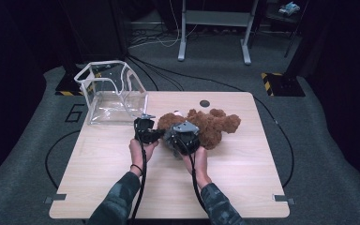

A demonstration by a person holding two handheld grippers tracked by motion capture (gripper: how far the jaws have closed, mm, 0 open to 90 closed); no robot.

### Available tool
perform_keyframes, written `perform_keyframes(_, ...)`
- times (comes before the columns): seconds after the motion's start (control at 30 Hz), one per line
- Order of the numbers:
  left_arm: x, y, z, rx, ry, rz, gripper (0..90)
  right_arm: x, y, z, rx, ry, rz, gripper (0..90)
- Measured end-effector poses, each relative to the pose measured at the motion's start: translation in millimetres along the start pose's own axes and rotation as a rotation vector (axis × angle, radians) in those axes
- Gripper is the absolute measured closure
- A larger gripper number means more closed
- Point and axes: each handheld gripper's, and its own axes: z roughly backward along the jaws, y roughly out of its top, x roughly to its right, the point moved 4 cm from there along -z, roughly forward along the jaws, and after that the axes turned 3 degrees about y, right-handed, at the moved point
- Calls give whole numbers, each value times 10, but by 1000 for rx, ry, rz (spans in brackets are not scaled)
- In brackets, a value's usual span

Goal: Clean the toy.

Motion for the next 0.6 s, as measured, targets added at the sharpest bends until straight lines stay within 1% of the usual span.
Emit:
perform_keyframes(0.03, 7, 3, 1, -1, 2, -3, 887, 8, -9, -39, -17, 0, -6, 701)
perform_keyframes(0.07, 7, 3, 1, -1, 2, -3, 887, 8, -9, -39, -17, 0, -6, 701)
perform_keyframes(0.1, 10, 6, 0, -1, 5, 1, 887, 11, -39, -95, -39, 0, -10, 702)
perform_keyframes(0.13, 2, 4, -3, -6, 6, -6, 887, -25, -148, -240, -114, 14, -39, 701)
perform_keyframes(0.17, 2, 1, -5, -5, 6, 4, 887, -36, -185, -281, -137, 12, -40, 701)
perform_keyframes(0.2, -5, -1, -4, -6, 3, 4, 887, -51, -233, -323, -167, 26, -44, 701)
perform_keyframes(0.27, -9, -3, -4, -4, 4, -1, 887, -56, -297, -365, -197, 33, -31, 701)
perform_keyframes(0.3, -11, -5, -6, -4, 2, 0, 887, -57, -308, -351, -204, 36, -41, 701)
perform_keyframes(0.33, -11, -5, -6, -4, 2, 0, 887, -44, -290, -318, -188, 34, -35, 700)
perform_keyframes(0.37, -11, -9, -14, -5, 7, -1, 887, -33, -250, -268, -155, 27, -25, 701)
perform_keyframes(0.4, -11, -12, -22, -4, 4, -2, 886, -35, -207, -197, -133, 16, -33, 700)
perform_keyframes(0.47, -11, -19, -28, -5, 4, -6, 886, 20, -108, -82, -71, -17, 3, 700)
perform_keyframes(0.5, -11, -19, -28, -5, 4, -6, 887, 20, -108, -82, -71, -17, 3, 700)
perform_keyframes(0.53, -9, -21, -27, -2, 5, -4, 887, 111, -42, 11, -38, -44, -41, 700)
perform_keyframes(0.6, -7, -19, -27, 1, 6, -4, 886, 233, -39, 78, -27, -59, -69, 701)
